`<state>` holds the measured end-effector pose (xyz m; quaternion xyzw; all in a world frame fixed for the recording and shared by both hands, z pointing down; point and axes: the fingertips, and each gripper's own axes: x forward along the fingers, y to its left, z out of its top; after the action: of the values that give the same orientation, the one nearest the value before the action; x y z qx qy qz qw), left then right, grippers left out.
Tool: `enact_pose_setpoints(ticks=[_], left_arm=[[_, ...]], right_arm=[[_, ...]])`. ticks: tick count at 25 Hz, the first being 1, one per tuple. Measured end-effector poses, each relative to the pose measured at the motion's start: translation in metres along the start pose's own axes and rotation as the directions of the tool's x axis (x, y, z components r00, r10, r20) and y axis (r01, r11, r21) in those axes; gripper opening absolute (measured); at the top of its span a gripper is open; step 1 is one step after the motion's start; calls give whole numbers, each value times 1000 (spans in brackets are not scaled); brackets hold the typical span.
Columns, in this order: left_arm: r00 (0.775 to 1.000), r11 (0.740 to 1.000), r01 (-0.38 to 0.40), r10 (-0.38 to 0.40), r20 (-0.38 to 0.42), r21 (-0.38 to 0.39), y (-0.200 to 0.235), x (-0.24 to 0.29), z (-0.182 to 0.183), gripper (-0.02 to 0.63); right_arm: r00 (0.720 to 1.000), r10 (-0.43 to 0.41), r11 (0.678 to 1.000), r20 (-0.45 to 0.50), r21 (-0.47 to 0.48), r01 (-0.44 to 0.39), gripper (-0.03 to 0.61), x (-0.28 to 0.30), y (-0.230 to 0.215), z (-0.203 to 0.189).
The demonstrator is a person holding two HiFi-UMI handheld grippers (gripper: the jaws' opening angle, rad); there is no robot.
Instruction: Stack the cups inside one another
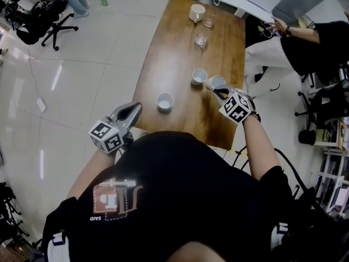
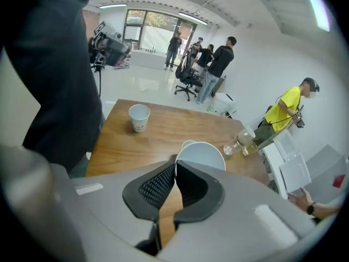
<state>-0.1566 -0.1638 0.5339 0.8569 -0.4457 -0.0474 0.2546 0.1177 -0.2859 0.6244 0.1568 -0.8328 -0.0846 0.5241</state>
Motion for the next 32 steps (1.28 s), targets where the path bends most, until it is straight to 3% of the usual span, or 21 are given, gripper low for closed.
enact_pose_setpoints(ticks=[5, 12, 14, 16, 18, 21, 23, 26, 28, 32], left_arm=[[998, 999, -52, 52, 31, -11, 14, -25, 5, -6], [990, 991, -133, 134, 46, -30, 37, -62, 3, -6], [988, 989, -145, 146, 44, -34, 40, -69, 1, -6], [989, 989, -141, 142, 41, -33, 41, -70, 1, -6], [992, 992, -122, 123, 39, -29, 37, -64, 3, -6], [996, 997, -76, 77, 34, -19, 27, -45, 11, -6], [999, 999, -39, 39, 26, -7, 17, -26, 15, -6], [999, 999, 36, -36, 7, 25, 1, 9, 16, -6], [997, 996, 83, -82, -16, 42, -9, 33, 16, -6], [990, 990, 129, -125, -65, 59, -26, 68, 9, -6]], right_arm=[[1000, 13, 1000, -8, 3, -13, 23, 16, -34, 37], [994, 57, 998, -94, 12, -56, 29, 60, -33, 40], [994, 51, 998, -96, 35, -48, 78, 67, -31, 42], [999, 6, 999, -40, 49, -4, 110, 56, -36, 59], [994, -68, 994, 82, 93, 60, 110, 21, -46, 84], [941, -136, 960, 311, 276, 47, 83, -47, -44, 102], [884, -160, 898, 439, 437, -54, 72, -79, -29, 87], [805, -268, 726, 528, 660, -191, 46, -102, -3, 33], [791, -355, 632, 499, 751, -190, 37, -106, 15, -8], [791, -473, 465, 388, 872, -149, 15, -99, 53, -68]])
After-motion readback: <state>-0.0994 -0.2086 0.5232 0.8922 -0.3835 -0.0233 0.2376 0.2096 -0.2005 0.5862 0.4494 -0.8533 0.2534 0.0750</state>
